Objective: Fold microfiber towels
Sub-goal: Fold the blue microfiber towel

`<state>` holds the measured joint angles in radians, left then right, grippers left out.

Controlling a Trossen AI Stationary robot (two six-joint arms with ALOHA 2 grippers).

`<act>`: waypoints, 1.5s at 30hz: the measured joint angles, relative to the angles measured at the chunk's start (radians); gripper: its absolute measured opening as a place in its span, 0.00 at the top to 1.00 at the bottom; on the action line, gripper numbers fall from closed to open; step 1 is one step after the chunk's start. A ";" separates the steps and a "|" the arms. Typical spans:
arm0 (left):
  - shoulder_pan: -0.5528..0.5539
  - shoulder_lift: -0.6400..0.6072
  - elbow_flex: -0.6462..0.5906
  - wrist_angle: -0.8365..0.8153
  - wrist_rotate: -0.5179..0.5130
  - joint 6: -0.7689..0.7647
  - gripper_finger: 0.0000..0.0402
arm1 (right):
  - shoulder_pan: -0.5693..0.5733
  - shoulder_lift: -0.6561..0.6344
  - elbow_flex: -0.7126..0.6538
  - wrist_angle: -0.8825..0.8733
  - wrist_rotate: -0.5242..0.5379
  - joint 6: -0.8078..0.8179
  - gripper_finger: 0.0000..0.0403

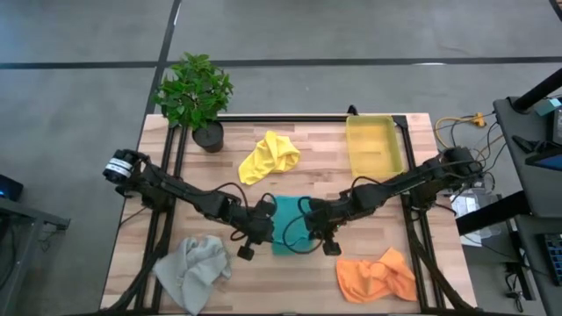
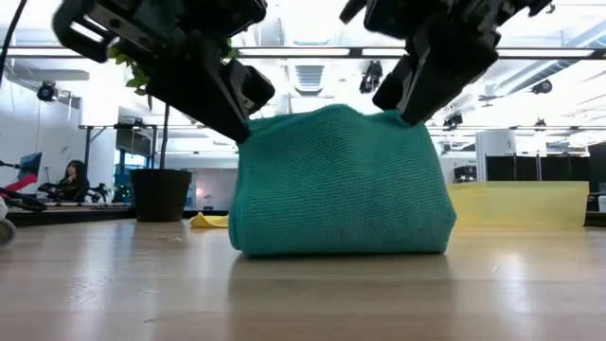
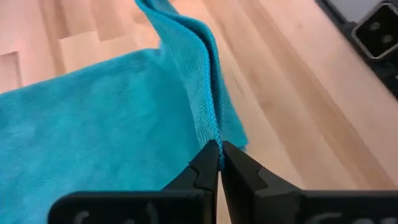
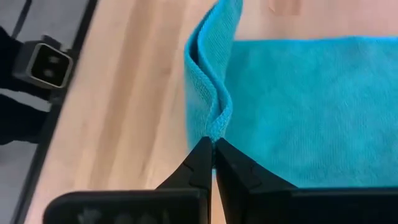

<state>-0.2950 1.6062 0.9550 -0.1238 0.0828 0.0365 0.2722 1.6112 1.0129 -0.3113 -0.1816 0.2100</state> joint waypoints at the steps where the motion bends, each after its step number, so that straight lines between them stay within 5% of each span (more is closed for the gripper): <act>1: 0.005 0.000 0.000 0.000 -0.012 0.001 1.00 | -0.008 -0.003 -0.007 0.000 0.000 0.000 0.98; 27: 0.148 0.000 -0.002 -0.103 -0.219 0.058 1.00 | -0.202 -0.006 -0.088 -0.007 0.054 -0.080 0.98; 45: 0.227 0.023 -0.002 -0.090 -0.231 0.058 1.00 | -0.272 -0.006 -0.099 -0.006 0.105 -0.163 0.98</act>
<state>-0.0677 1.6288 0.9529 -0.2141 -0.1487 0.0949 0.0006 1.6051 0.9140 -0.3172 -0.0764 0.0475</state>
